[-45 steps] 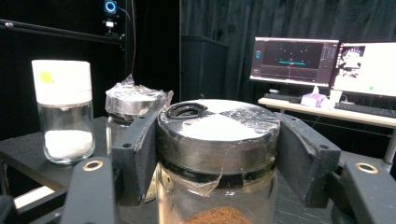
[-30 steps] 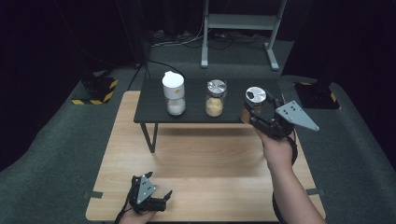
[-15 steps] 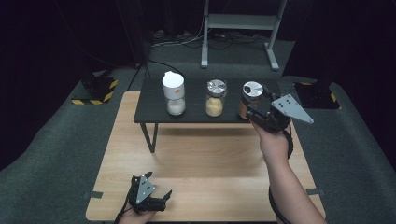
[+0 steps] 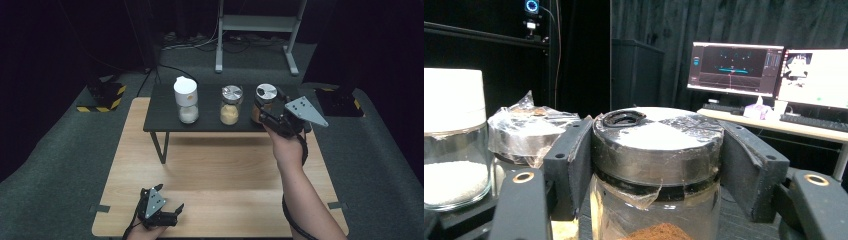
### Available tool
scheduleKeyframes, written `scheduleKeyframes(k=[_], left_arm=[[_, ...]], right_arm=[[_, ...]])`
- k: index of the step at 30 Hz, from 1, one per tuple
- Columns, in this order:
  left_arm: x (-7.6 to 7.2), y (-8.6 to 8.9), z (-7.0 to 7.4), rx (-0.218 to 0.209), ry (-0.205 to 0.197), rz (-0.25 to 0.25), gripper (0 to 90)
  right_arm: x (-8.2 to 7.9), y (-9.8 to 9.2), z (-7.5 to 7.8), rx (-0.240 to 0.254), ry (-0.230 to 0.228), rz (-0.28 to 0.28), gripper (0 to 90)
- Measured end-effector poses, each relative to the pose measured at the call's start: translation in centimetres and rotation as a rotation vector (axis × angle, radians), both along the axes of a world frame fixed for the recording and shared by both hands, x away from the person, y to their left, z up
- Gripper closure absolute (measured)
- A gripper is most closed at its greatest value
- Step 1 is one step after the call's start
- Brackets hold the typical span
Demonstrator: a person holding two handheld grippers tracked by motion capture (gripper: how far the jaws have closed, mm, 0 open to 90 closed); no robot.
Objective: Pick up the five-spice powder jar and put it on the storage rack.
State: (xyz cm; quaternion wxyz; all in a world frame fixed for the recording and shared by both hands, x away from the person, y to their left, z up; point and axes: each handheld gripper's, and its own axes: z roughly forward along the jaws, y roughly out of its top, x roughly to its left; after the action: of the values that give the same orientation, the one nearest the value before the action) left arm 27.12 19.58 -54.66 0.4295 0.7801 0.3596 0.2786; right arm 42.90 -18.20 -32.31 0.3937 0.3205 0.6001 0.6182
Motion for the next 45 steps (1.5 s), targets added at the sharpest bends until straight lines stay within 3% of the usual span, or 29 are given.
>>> scheduleKeyframes(k=[12, 45], left_arm=[[0.0, 0.0, 0.0, -0.004, -0.002, 0.001, 1.0], [0.0, 0.1, 0.0, -0.007, 0.000, 0.001, 1.0]], right_arm=[[0.9, 0.0, -0.6, 0.008, 0.019, -0.013, 34.1], [1.5, -0.2, -1.2, 0.025, 0.045, -0.016, 34.0]])
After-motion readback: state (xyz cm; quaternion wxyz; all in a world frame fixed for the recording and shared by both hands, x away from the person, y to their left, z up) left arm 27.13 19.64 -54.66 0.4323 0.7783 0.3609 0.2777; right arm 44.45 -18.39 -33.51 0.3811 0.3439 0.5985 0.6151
